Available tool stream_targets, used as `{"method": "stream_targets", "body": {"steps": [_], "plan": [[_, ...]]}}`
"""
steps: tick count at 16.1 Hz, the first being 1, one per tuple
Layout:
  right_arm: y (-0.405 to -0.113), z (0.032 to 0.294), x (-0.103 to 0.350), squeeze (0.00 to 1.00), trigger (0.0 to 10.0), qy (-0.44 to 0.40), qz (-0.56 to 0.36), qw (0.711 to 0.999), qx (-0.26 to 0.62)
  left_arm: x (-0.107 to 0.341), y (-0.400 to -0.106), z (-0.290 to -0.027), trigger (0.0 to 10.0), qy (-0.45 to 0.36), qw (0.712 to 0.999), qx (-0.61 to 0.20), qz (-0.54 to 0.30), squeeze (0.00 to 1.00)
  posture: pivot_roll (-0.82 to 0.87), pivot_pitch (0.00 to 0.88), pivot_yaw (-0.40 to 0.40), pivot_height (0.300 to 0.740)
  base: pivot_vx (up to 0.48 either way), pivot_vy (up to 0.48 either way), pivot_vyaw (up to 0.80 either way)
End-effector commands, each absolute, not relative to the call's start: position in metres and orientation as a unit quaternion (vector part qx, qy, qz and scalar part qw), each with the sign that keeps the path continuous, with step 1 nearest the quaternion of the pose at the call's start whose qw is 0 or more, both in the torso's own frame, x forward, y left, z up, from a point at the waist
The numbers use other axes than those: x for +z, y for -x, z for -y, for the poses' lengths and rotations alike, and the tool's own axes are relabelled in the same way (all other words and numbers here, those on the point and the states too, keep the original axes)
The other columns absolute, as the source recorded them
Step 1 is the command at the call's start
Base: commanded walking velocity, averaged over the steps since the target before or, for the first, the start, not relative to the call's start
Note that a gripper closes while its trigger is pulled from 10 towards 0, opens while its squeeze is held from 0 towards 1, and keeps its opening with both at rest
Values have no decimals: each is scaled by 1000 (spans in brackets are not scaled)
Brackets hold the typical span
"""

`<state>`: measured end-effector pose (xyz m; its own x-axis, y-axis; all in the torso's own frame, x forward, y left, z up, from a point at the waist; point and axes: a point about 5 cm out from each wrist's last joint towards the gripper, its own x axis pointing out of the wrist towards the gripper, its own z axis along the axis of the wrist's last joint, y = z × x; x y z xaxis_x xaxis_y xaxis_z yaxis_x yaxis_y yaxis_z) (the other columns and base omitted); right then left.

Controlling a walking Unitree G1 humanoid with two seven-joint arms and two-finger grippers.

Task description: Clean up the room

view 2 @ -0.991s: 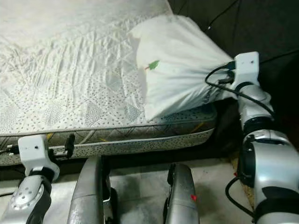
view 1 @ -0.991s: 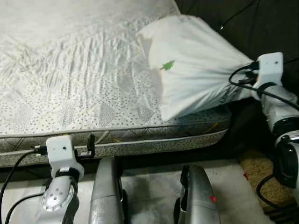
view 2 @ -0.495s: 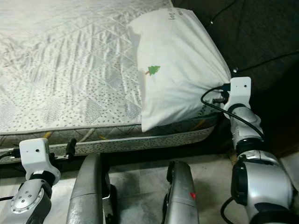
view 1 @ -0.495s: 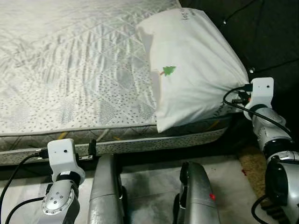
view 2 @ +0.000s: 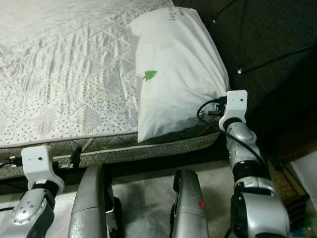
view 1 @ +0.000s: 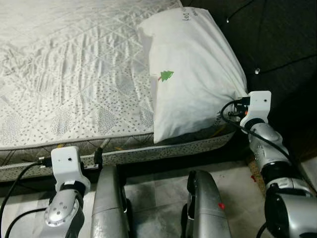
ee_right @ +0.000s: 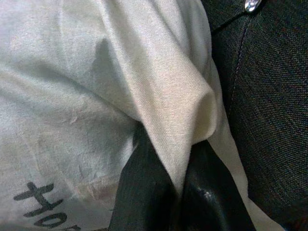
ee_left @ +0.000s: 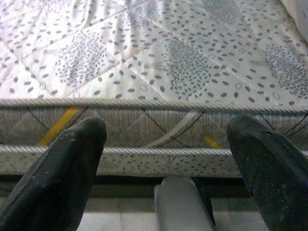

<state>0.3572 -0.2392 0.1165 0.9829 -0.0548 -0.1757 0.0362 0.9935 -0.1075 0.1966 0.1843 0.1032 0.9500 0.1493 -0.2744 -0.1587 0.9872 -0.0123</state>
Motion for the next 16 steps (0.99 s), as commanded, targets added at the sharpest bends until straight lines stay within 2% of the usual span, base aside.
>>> {"method": "stream_targets", "body": {"steps": [1, 2, 6, 9, 13, 16], "plan": [[-347, 231, 89, 0, 10000, 48, -150, 987, -9, 103, -198, -187, 10000, 10, 987, 81, -141, 0, 35, 201, -32, 557, 0, 0, 0], [-349, 227, 94, 1000, 10000, 43, -140, 989, -5, 103, -199, -187, 10000, 9, 987, 81, -140, 0, 36, 193, -31, 557, 0, 0, 0], [-356, 237, 121, 1000, 10000, 96, -67, 990, -84, 105, -205, -190, 10000, 5, 988, 85, -132, 0, 42, 166, -31, 557, 0, 0, 0], [-359, 239, 144, 1000, 10000, 100, -4, 989, -111, 106, -207, -191, 10000, 3, 988, 87, -129, 0, 45, 153, -29, 557, 0, 0, 0], [-361, 210, 158, 1000, 10000, 64, 53, 995, -60, 109, -202, -191, 10000, 1, 988, 94, -123, 0, 57, 166, -29, 557, 0, 0, 0], [-363, 186, 172, 1000, 10000, 36, 100, 994, -25, 115, -184, -191, 10000, -2, 988, 101, -121, 0, 94, 217, -25, 557, 0, 0, 0]]}}
